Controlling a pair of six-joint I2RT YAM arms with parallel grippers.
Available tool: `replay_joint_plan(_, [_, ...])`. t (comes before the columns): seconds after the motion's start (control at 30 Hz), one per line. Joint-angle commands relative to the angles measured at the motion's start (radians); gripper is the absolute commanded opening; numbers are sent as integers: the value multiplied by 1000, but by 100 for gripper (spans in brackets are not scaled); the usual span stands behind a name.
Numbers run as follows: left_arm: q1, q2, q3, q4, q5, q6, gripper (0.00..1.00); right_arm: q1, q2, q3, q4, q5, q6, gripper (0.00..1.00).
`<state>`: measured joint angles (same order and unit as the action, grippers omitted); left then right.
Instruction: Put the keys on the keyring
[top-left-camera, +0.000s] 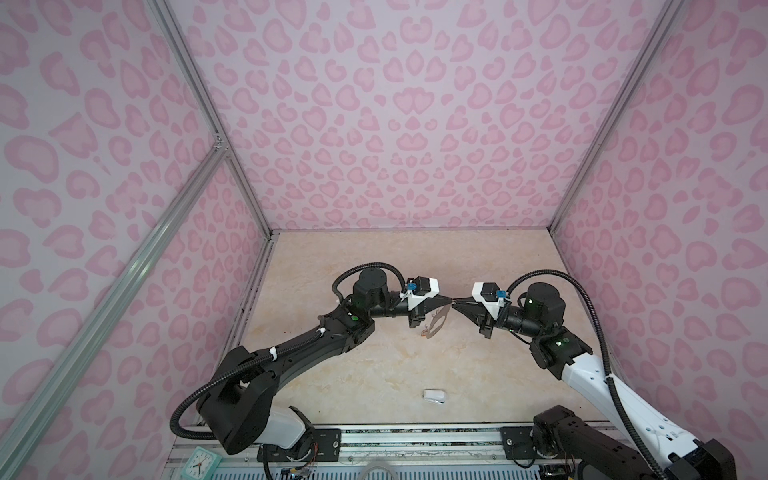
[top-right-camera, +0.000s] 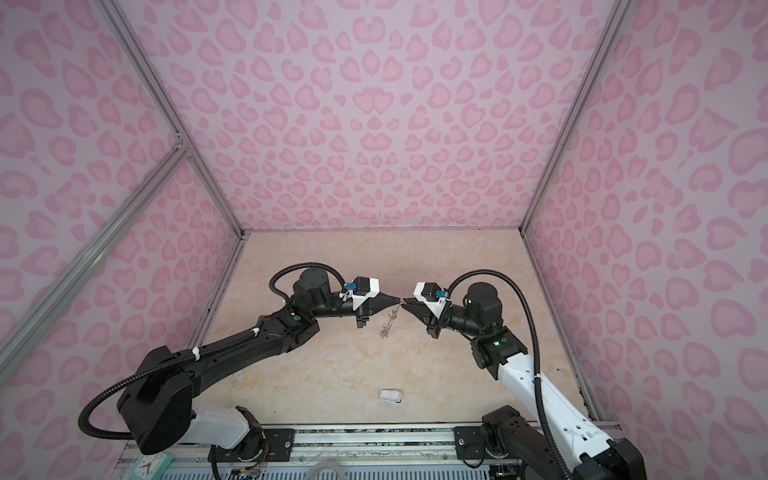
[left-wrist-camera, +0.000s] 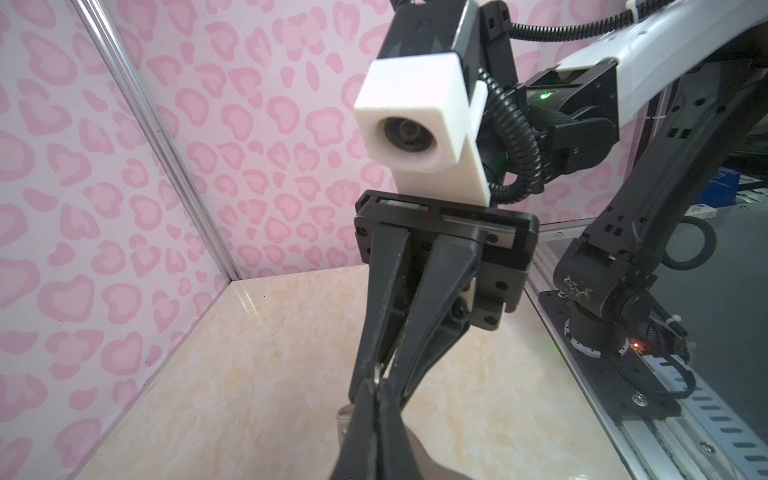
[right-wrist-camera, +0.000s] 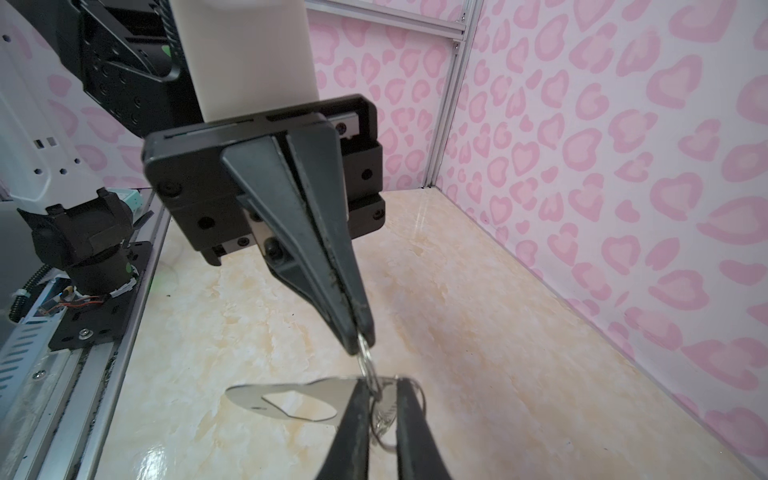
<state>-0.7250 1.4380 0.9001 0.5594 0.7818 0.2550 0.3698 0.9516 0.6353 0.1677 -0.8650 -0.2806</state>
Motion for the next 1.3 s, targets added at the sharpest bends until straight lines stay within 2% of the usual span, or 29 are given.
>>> replay_joint_plan(0.0, [-1,6,-4,52,19,-10,3,-7,1,7,49,-42,16,15])
replay_joint_plan(0.23, [-1,12,-2,59,24,-12,3,-24,9,9,74,-97,52,14])
replay_joint_plan(0.4, [0,17,2,65,29,-13,3,-34,19,10,80,-126,63,8])
replay_joint_plan(0.5, [0,19,5,67,28,-10,3,-42,28,22,36,-138,38,1])
replay_joint_plan(0.6, [0,21,11,49,22,0,4,-50,39,48,-43,-137,-11,0])
replay_joint_plan(0.63, [-1,20,14,32,15,10,8,-55,44,63,-83,-134,-34,0])
replay_joint_plan(0.73, [-1,9,33,-71,-37,85,27,-60,59,116,-239,-116,-137,0])
replay_joint_plan(0.77, [0,5,48,-125,-54,122,30,-60,66,133,-290,-107,-171,0])
replay_joint_plan(0.9, [-8,-4,144,-410,-130,313,28,-61,101,208,-480,-66,-285,0])
replay_joint_plan(1.0, [-24,4,201,-552,-194,418,25,-59,124,240,-558,-52,-331,0])
replay_joint_plan(1.1, [-42,17,249,-634,-235,478,21,-59,133,253,-579,-48,-346,0])
replay_joint_plan(1.27, [-68,46,294,-705,-260,521,21,-58,133,252,-577,-49,-345,0])
